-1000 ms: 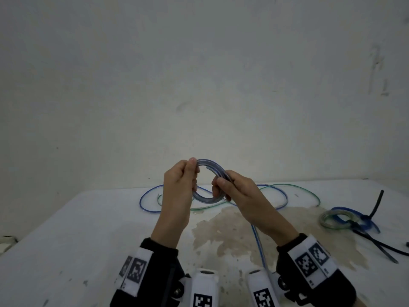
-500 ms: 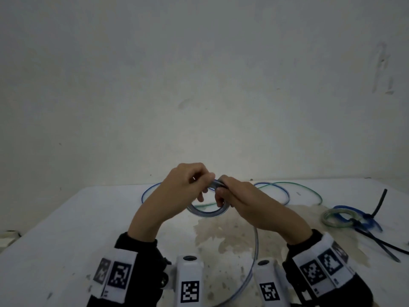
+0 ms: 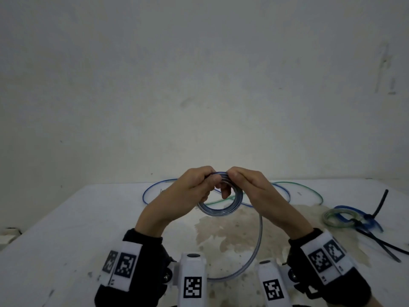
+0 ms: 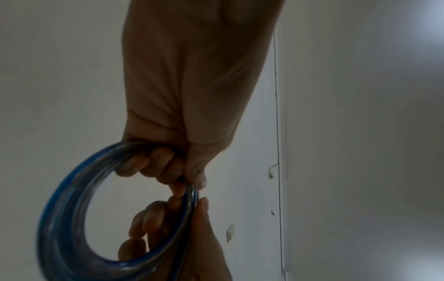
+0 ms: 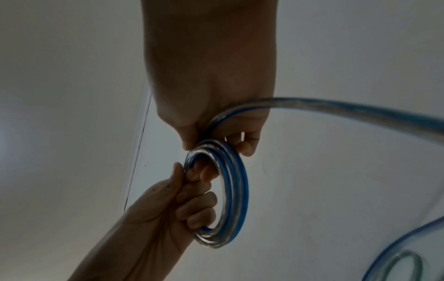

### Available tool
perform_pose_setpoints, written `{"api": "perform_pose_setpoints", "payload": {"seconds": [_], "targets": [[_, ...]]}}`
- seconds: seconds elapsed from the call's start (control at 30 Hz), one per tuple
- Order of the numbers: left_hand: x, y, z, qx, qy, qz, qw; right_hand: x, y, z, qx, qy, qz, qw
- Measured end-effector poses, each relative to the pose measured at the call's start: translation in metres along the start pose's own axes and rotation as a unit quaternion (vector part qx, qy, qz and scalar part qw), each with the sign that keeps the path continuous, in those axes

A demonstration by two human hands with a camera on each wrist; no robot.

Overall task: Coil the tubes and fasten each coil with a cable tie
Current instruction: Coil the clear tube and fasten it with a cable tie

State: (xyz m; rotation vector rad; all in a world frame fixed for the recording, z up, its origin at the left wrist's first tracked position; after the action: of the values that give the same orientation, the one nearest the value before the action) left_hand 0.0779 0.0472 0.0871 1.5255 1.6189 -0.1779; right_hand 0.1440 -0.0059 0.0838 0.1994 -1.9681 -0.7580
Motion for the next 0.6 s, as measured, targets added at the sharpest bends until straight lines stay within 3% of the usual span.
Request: {"api": "perform_pose_setpoints", "payload": {"seconds": [0.13,0.27,0.43,0.6], "targets": [[0.003,0.002,-0.006,-0.028,0.01,0.002,1.0,-0.001,0.0,-0.004,-0.029,0.019,-0.002,0.999],[0.008,0.004,-0.007,-0.051,-0.015,-0.011,0.999,-0.006,-0.002,-0.017,-0.088,0.103,0.017,0.991],[0.01,0.004,-0.007,-0.055,-0.043,-0.008,0.998,-0.008,-0.002,-0.018,-0.095,0.141,0.01,0.985],[0.022,0.004,-0.026,-0.163,-0.128,-0.025,0.978,-0.009,-0.001,-0.018,-0.085,0.114,-0.008,0.99]]}}
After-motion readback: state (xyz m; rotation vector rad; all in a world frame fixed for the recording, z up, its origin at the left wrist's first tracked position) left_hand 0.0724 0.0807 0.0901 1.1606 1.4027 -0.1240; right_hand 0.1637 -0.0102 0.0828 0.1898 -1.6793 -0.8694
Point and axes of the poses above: each hand's wrist, its own y-axis towards the middle knuckle, its own z-axis out of the palm, x = y × z, the point moved 10 cm from there along y, towards the middle knuckle, and after that the axes turned 8 degrees about y, right-handed, at the moved point
